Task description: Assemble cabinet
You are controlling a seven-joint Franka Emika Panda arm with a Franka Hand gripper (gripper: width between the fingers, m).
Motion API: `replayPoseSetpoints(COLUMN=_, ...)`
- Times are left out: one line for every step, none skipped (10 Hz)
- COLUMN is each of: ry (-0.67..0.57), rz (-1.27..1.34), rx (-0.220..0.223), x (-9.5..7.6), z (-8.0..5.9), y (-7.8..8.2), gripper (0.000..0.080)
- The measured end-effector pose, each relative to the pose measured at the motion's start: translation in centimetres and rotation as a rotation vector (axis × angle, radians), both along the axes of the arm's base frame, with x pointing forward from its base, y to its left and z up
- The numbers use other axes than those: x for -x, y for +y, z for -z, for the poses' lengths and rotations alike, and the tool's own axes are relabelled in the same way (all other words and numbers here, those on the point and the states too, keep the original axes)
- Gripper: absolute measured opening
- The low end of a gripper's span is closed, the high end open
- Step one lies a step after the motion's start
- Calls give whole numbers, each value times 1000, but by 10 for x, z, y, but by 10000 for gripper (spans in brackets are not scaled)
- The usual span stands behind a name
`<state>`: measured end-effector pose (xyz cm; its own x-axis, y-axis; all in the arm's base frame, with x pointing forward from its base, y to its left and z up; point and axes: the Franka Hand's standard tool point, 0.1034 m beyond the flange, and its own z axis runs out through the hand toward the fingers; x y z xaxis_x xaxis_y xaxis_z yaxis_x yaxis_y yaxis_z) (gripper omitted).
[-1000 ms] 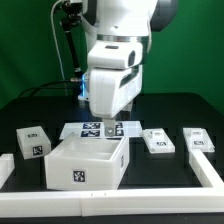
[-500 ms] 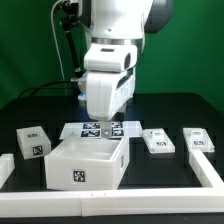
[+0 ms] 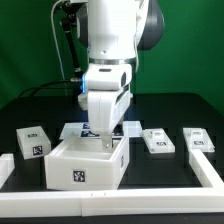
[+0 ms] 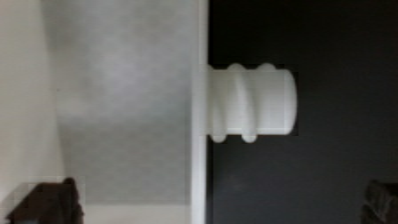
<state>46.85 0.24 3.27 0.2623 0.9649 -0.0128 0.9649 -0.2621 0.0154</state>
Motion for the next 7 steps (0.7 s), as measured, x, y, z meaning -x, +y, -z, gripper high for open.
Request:
replayPoseSetpoints(ry=5, rz=-1, rx=-2, x=1, z=4, y=1, gripper=798)
replayPoseSetpoints(ry=9, rz=-1, rx=-3, x=2, z=7, y=1, gripper=798)
replayPoseSetpoints(ry=9, rz=0, rx=-3, x=0, z=9, y=1, gripper=798)
replayPoseSetpoints(ry=8, rz=2, rx=-3, x=-3, z=9, y=0, gripper=798)
replayPoseSetpoints(ry=12, rz=15, rx=-1, x=-5, z=8, y=0, gripper=676)
replayPoseSetpoints(ry=12, rz=14, rx=-1, x=-5, z=8, y=0, gripper=676)
replayPoseSetpoints(ry=12, rz=14, rx=-1, x=-4, z=8, y=0, gripper=537)
